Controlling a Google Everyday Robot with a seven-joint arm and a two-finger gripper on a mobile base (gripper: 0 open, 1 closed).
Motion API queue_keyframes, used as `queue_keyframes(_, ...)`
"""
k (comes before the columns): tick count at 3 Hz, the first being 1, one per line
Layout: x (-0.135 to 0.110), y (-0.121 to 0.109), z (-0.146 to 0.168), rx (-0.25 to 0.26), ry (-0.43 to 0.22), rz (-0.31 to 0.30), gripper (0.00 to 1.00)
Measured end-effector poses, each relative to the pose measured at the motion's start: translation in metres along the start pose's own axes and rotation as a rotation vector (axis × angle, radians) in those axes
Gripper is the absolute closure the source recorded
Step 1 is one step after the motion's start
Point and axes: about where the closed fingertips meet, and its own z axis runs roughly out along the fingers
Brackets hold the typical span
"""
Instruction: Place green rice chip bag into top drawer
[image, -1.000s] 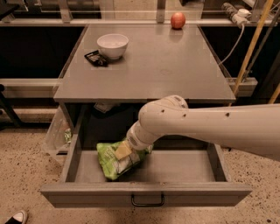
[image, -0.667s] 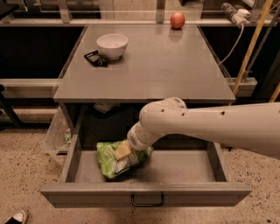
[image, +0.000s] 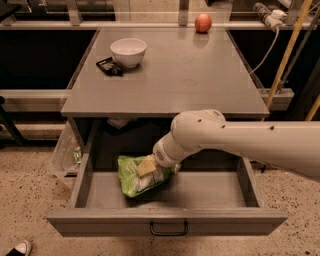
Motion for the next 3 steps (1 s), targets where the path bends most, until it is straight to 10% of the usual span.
queue_keyframes(3,-0.005,-0.01,-0.037,0.004,-0.037,-0.043,0.0)
